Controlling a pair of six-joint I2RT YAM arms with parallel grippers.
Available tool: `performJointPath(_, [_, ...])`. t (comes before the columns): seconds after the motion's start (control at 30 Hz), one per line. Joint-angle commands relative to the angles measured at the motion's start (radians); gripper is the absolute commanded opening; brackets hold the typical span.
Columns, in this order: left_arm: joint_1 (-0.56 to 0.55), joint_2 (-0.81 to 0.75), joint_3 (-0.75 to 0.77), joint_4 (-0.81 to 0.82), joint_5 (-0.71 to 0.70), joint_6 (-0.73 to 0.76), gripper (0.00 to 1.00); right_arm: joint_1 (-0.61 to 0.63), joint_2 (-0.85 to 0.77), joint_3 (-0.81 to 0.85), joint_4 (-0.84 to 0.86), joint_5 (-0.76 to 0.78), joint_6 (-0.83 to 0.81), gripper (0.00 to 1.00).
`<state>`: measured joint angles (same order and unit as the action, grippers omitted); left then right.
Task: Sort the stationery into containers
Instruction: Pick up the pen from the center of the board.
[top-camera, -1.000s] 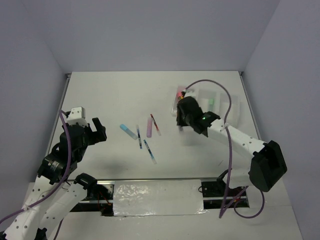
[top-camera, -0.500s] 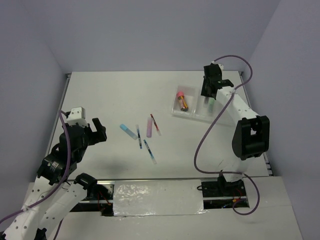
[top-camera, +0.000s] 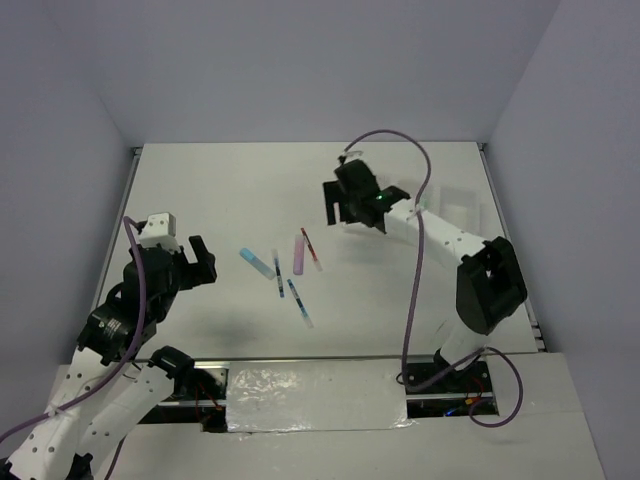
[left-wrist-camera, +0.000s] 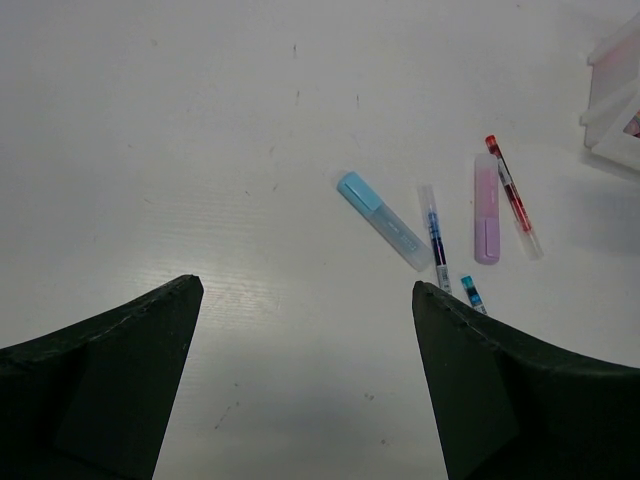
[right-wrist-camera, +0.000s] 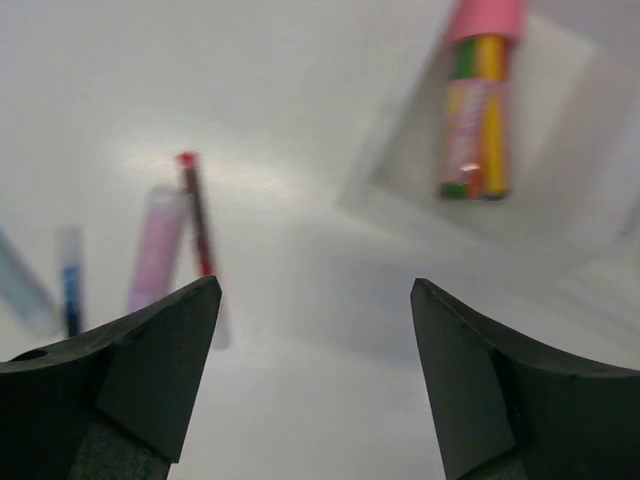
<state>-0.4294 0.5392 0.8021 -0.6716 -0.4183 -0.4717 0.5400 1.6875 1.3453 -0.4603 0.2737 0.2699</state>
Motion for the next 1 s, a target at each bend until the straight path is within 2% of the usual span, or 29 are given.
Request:
performJointPath(0.0, [-0.006,-0.007,0.002,0.035,-0.011,0.007,0.99,0.121,-0.08,-0.058,0.109,0.045,0.124,0.83])
performJointPath(0.13, [-0.008,-0.018,0.003,0.033,-0.02,0.005,0.99,0.233,0.074,0.037,0.054,0.087,0.178,0.72])
performJointPath(0.37, [-0.009,-0.025,0.003,0.03,-0.025,0.002,0.99,0.314,0.334,0.256,-0.069,0.134,0.232,0.68])
performJointPath(0.47, [-0.009,-0.027,0.002,0.032,-0.023,0.004,0.99,0.325,0.388,0.325,-0.11,0.154,0.249,0.66])
performJointPath(0.97, [-0.011,-0.042,0.0,0.037,-0.014,0.008,0.99,0.342,0.436,0.238,-0.044,0.098,0.299,0.53])
